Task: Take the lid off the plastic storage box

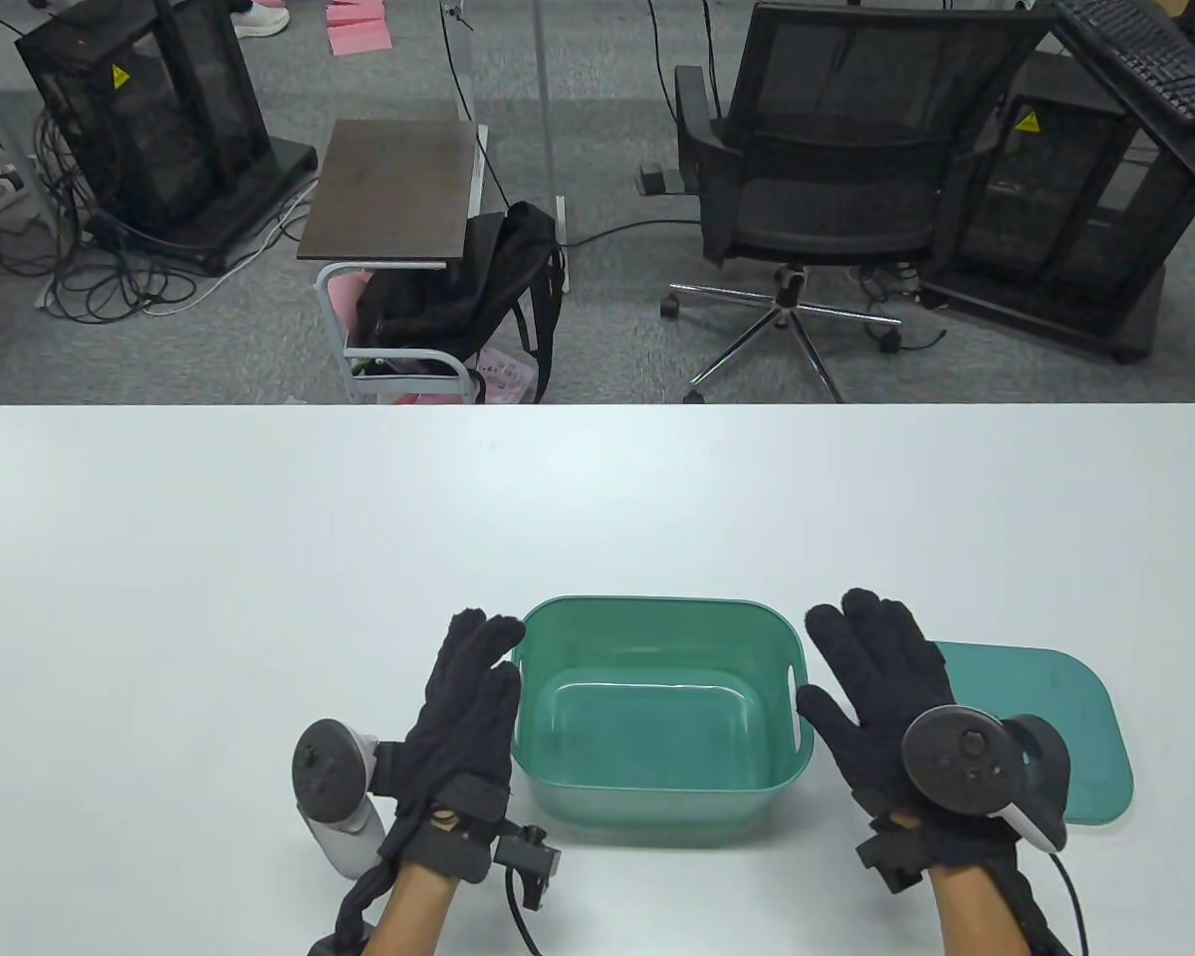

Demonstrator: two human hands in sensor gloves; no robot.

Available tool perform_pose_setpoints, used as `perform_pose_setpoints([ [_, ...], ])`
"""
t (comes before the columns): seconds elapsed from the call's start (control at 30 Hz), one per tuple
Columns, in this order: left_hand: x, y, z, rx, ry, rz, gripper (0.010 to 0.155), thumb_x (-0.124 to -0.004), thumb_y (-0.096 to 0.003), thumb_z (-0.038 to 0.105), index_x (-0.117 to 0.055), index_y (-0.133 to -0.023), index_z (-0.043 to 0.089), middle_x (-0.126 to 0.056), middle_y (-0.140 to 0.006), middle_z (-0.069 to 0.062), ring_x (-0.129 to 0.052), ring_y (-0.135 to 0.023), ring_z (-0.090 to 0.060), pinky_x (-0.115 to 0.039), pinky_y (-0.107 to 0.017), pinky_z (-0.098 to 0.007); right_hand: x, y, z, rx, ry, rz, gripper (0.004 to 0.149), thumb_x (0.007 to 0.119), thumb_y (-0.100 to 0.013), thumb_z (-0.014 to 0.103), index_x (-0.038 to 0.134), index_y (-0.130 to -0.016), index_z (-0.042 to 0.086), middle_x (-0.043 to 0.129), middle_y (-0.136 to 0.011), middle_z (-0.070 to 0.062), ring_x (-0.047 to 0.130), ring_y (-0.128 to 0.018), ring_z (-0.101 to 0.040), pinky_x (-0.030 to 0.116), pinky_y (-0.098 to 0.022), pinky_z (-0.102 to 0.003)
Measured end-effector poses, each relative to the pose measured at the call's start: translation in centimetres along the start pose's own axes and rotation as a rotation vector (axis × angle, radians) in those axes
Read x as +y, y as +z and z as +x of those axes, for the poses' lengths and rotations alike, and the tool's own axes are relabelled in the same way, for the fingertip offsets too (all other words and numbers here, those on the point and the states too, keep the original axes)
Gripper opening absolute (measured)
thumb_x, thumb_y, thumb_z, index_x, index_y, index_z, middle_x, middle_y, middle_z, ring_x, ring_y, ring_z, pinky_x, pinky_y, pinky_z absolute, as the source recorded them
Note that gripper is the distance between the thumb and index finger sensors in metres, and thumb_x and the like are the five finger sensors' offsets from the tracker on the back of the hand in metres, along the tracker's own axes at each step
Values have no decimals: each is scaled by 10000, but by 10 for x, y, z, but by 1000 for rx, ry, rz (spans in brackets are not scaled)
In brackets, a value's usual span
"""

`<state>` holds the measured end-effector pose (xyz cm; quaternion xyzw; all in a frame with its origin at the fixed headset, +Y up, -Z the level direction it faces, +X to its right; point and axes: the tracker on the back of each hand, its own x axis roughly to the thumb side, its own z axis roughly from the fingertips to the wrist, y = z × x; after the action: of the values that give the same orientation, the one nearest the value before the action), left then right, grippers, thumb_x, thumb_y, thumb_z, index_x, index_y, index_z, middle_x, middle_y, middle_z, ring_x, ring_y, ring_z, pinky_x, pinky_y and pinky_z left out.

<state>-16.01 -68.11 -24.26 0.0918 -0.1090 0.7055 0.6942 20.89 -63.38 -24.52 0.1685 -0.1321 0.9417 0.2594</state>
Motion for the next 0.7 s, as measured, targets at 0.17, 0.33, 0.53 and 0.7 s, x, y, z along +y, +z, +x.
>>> perform_pose_setpoints([
  [0.17,-14,-1,-1,-83,-378,-38,754,-715,-550,645,-532,-1189,290,-206,-1227,-119,-80,-1063,-452,-57,-669,-650,30,2,18,-61,13,-49,706,610,-580,637,437,-1156,267,355,-1224,-162,364,-1072,-504,411,-690,-738],
  [0.33,-16,-1,-4,-128,-692,-80,840,-678,-513,779,-439,-1211,377,-144,-1244,-61,-27,-1073,-428,-12,-660,-644,51,4,17,-105,127,-12,742,570,-565,681,422,-1160,264,341,-1225,-168,342,-1073,-507,388,-683,-745],
  [0.53,-13,0,-9,-114,-731,-90,864,-651,-502,811,-444,-1215,369,-150,-1247,-61,-24,-1069,-437,-3,-656,-641,56,8,13,-101,118,3,749,555,-559,692,437,-1159,259,332,-1224,-178,327,-1071,-512,370,-677,-750],
  [0.7,-14,0,-9,-105,-735,-102,864,-636,-506,813,-452,-1218,360,-151,-1247,-76,-27,-1066,-444,-6,-655,-642,56,9,12,-90,111,5,740,560,-562,685,451,-1155,257,338,-1222,-177,333,-1069,-513,372,-677,-749],
])
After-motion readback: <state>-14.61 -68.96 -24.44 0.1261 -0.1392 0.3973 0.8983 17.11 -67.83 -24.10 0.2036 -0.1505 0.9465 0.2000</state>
